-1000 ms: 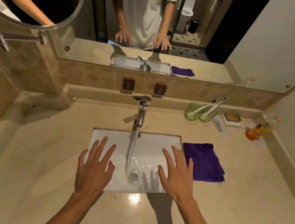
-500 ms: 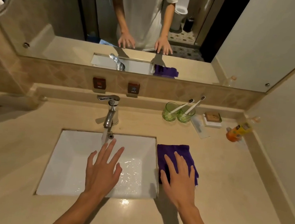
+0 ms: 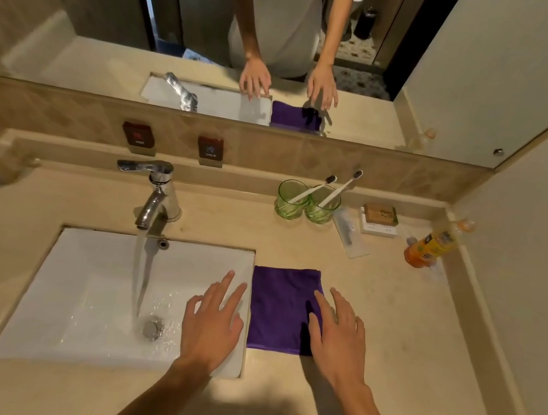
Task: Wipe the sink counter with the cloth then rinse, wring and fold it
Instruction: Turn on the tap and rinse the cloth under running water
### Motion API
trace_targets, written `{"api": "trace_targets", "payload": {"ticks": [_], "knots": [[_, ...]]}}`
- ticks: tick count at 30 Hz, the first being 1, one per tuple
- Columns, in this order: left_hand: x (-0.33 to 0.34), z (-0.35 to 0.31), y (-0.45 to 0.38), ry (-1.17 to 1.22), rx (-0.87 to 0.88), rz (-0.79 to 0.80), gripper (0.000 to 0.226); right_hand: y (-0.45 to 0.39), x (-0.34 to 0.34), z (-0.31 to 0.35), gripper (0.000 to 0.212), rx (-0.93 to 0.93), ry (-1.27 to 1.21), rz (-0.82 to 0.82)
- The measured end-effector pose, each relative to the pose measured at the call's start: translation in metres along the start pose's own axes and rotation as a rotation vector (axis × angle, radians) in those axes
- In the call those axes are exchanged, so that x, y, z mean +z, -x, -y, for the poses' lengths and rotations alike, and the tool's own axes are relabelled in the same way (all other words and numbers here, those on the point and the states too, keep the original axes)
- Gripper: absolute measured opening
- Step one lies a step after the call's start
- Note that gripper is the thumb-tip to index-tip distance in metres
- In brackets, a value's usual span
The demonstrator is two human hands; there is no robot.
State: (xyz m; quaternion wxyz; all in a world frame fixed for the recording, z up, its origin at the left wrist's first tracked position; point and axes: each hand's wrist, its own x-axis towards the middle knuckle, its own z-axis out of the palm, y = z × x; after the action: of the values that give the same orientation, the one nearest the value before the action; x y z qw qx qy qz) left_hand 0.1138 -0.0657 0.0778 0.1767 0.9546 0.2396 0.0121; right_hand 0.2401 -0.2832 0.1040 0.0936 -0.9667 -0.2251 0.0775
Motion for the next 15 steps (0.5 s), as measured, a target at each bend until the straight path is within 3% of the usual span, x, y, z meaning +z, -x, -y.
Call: {"api": "trace_targets", "payload": {"ticks": [8, 15], "knots": [[0.029, -0.025, -0.038, 0.087, -0.232, 0.183, 0.064, -0.042, 0.021, -0.020, 0.053, 0.027, -0.009, 0.101], [0.048, -0.030, -0.061, 0.082, -0.322, 0.209, 0.059, -0.064, 0.041, -0.025, 0.056, 0.102, -0.105, 0.120]]}}
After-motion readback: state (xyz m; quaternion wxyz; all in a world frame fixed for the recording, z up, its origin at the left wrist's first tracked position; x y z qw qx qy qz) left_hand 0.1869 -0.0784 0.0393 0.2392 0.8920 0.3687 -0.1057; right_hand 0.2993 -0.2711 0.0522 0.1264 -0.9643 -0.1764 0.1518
